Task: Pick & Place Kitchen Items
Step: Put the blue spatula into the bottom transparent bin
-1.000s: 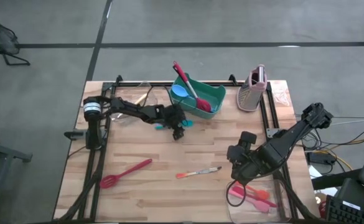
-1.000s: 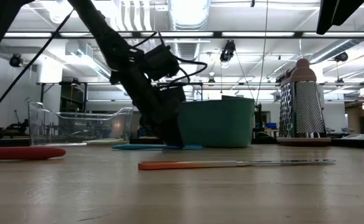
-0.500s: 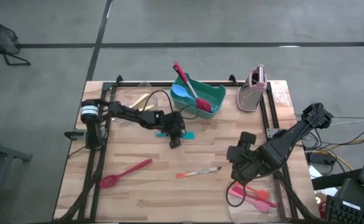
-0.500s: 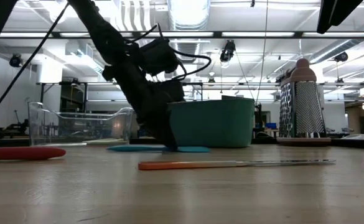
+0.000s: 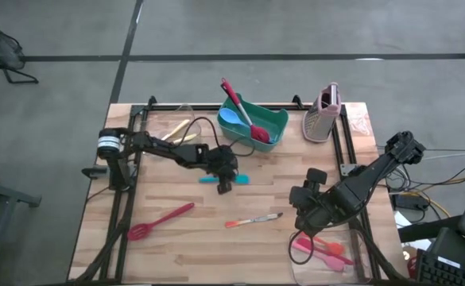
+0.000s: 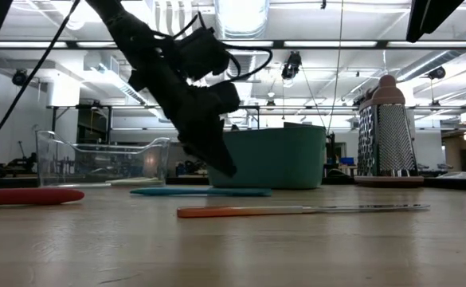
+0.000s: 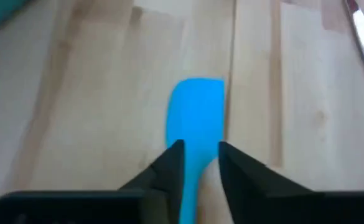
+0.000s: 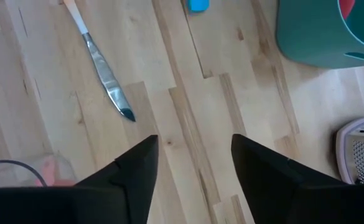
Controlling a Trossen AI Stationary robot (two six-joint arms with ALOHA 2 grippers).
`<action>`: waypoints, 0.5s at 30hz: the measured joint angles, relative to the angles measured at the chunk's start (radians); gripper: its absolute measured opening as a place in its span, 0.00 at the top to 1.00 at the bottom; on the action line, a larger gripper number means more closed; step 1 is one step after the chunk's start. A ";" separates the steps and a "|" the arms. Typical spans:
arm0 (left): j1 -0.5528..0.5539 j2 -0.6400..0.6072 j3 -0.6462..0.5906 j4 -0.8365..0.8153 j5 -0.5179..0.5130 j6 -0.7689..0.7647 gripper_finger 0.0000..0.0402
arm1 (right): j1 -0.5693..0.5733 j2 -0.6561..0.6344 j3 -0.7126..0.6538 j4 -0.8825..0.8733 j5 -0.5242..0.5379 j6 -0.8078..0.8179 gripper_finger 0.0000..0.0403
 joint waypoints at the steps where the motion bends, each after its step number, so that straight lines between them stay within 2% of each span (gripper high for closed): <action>1: -0.005 0.000 0.003 0.001 -0.004 0.014 0.72 | 0.000 0.000 0.000 0.000 0.000 0.000 0.52; 9: -0.042 0.026 0.005 0.124 -0.055 0.067 0.45 | 0.000 0.000 0.000 0.003 0.000 0.000 0.55; 15: -0.039 0.088 0.004 0.133 -0.114 0.066 0.40 | 0.000 0.000 -0.002 0.007 0.002 0.000 0.57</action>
